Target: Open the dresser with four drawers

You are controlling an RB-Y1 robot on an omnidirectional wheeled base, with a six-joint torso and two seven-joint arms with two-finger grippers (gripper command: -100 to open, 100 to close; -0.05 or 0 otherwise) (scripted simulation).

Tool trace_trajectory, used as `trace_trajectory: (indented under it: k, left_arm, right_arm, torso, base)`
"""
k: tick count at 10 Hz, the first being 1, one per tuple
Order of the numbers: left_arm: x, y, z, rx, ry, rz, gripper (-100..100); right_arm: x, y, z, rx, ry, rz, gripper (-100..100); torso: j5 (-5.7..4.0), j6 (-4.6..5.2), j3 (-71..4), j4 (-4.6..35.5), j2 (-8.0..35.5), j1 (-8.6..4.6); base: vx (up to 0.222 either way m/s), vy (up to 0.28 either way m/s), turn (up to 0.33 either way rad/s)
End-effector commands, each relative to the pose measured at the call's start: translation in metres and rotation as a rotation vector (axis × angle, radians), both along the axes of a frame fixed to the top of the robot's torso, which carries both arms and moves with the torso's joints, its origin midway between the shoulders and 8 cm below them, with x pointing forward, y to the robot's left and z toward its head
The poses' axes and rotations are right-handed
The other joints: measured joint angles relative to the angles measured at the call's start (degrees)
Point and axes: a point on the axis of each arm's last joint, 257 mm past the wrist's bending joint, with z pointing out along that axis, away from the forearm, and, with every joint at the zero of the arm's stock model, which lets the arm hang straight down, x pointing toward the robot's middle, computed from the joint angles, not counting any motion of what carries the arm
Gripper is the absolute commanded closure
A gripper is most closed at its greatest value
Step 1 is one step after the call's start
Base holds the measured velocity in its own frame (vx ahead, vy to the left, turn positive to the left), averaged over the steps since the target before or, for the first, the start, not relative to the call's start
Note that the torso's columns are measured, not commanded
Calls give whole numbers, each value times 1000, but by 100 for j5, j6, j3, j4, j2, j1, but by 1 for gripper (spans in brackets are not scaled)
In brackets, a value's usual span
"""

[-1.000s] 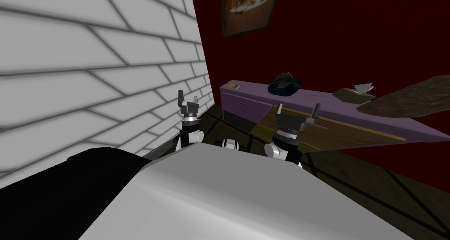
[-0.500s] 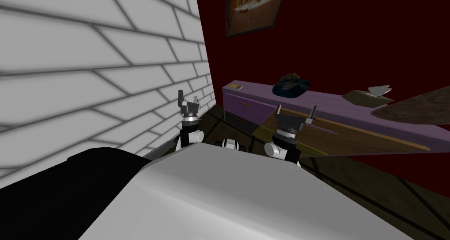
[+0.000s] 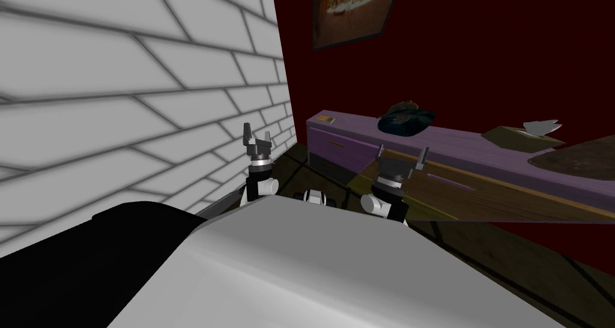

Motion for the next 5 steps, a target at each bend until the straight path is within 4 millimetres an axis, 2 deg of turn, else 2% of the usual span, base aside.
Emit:
trace_trajectory:
  k: [1,4,5]
  left_arm:
    - [0,0,0,0,0,0,0]
    - [0,0,0,0,0,0,0]
    - [0,0,0,0,0,0,0]
  right_arm:
    - [6,-8,-11,87,4,52,-100]
    - [11,-15,-20,171,6,101,-100]
    - [16,-22,-30,221,16,116,-100]
  torso:
    - [1,-2,2,1,2,6]
    - [-4,-3,6,3,8,-10]
    - [-2,0,3,1,4,-4]
  base:
    - [44,56,38]
    - [29,23,38]
    - [57,51,87]
